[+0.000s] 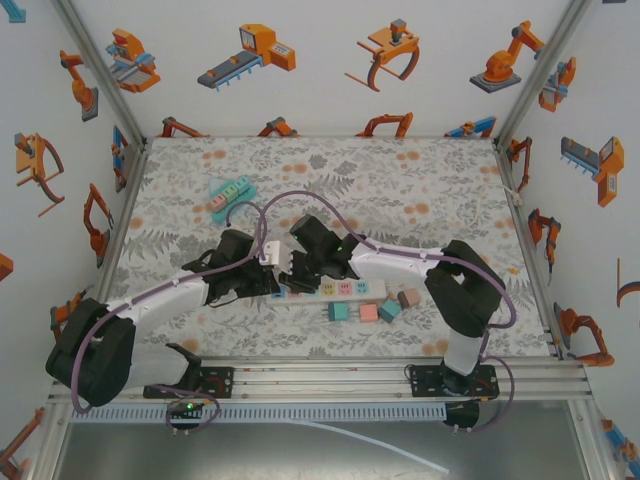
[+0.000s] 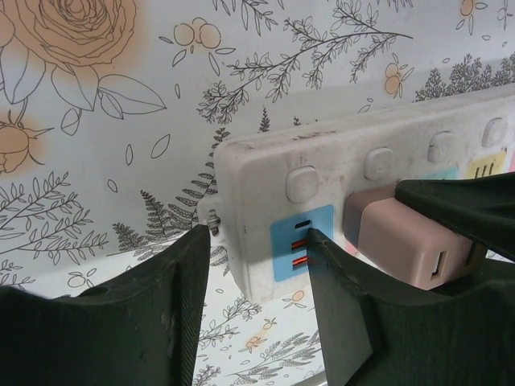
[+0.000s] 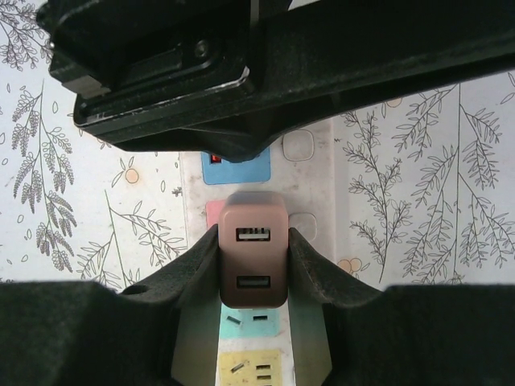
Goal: Pull the plug off the socket
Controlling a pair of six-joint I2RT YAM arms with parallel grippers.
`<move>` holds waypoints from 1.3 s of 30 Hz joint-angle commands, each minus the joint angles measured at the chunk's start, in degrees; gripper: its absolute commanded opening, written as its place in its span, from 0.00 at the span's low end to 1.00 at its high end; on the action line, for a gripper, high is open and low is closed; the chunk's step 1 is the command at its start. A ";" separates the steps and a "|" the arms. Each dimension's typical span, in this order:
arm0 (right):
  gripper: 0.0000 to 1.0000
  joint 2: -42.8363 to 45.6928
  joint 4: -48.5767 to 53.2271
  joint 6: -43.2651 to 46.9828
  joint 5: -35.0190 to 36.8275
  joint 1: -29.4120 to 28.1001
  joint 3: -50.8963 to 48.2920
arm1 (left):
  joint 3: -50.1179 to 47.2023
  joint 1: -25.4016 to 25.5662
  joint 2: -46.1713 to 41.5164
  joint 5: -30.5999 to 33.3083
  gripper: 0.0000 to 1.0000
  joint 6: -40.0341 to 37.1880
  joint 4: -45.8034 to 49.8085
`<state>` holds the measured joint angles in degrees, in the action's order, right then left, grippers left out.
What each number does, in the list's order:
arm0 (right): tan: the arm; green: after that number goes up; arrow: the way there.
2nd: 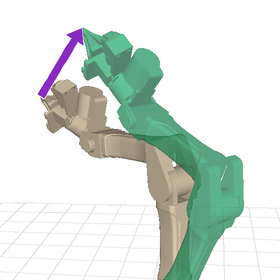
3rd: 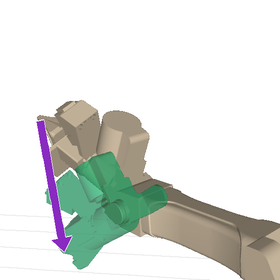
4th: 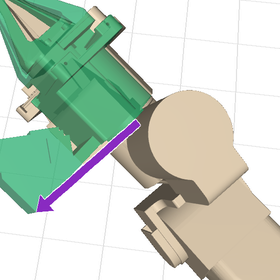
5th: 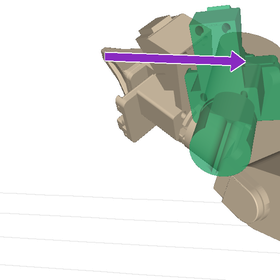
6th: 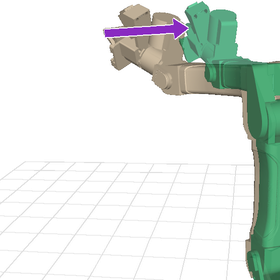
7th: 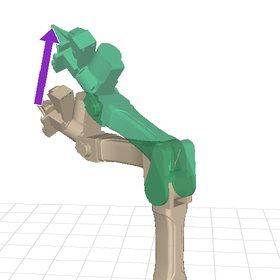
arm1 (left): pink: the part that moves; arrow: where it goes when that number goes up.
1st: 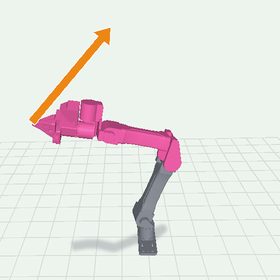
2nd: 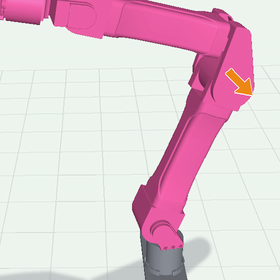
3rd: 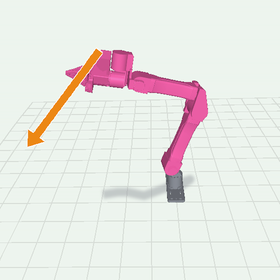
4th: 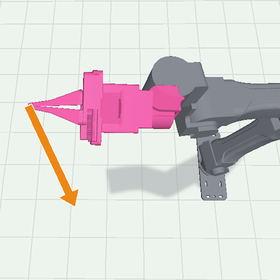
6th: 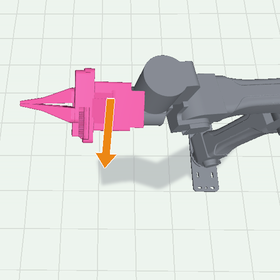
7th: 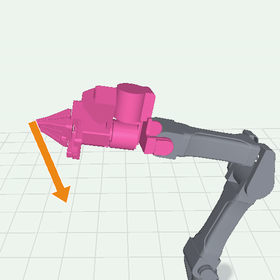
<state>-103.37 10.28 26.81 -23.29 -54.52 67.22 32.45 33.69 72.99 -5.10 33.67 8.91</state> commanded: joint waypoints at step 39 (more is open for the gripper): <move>0.16 37.24 -14.38 -63.62 17.13 -0.13 -20.33 | 8.74 2.32 -31.88 -4.10 0.50 -24.33 11.69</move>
<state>-69.28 1.52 -18.22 -9.06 -54.54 50.83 38.33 35.66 44.23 -4.56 19.27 17.91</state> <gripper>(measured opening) 0.339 0.499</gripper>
